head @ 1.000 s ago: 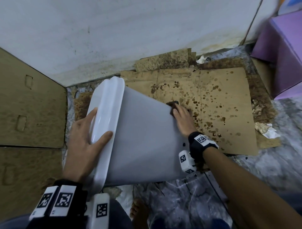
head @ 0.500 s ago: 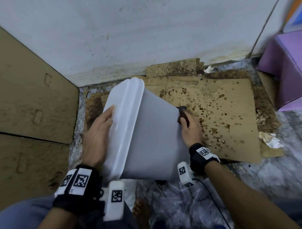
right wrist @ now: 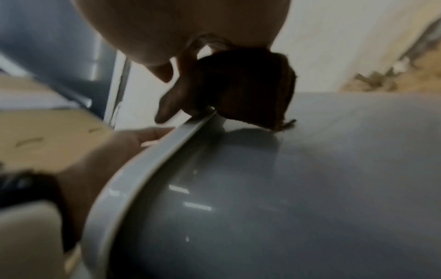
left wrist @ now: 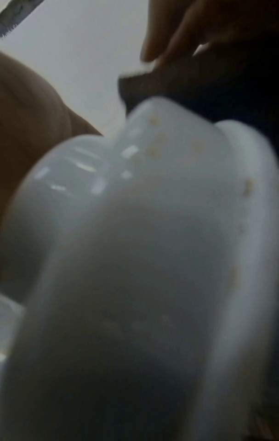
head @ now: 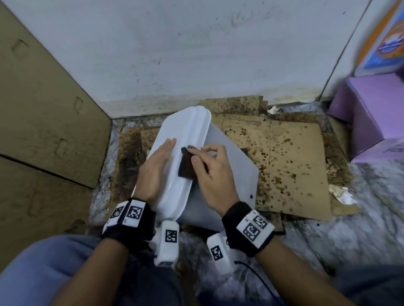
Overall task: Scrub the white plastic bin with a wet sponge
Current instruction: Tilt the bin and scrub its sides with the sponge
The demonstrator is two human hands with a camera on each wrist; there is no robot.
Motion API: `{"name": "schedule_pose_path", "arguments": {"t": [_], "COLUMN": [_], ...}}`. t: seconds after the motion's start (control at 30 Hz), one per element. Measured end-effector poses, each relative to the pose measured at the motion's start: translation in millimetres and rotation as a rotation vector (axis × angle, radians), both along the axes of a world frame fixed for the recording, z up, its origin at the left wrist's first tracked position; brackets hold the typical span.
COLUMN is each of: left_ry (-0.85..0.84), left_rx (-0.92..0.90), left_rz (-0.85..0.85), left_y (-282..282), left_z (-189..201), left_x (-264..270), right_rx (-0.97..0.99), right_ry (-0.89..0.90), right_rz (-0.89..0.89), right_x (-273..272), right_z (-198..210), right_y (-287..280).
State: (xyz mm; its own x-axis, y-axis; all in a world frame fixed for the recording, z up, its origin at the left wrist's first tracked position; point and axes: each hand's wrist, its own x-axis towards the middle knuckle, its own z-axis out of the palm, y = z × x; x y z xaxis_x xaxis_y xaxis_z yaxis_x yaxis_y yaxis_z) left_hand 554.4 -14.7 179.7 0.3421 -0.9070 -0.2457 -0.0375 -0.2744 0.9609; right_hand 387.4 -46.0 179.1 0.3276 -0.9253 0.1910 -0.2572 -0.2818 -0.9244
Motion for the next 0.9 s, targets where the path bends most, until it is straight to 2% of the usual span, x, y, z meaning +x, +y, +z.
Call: {"name": "schedule_pose_path", "arguments": {"t": [0.07,0.13,0.2,0.33,0.6,0.67,0.73,0.83,0.9], "left_ry": [0.030,-0.007,-0.063,-0.202,-0.259,-0.265,-0.330,-0.583,-0.678], "left_rx": [0.012,-0.006,-0.044,-0.083,-0.088,-0.081,-0.055,0.036,0.083], "left_rz": [-0.013,-0.012,0.005,-0.009,-0.035,-0.033,-0.045,-0.073,-0.095], "left_y": [0,3,8,10,8,7,6,6,2], "left_z": [-3,-2,1,9,10,10,11,18,23], "left_x": [2,-3,-8,-16,-15,-16,-17,-24,-27], "right_rx": [-0.114,-0.187,-0.181,-0.048,0.015,0.007,0.034,0.271,0.432], "right_ry": [0.226,0.341,0.366,0.378,0.400,0.370,0.237,-0.020,-0.117], "right_rz": [0.023,-0.026,-0.092,-0.125,-0.173,-0.161,-0.202,-0.286,-0.281], "right_x": [3,5,8,17,24,23,17,-1,-12], "right_z": [-3,-5,-1,13,24,21,17,7,-5], "right_y": [11,17,14,-12,-84,-93,-103,-113,-113]}}
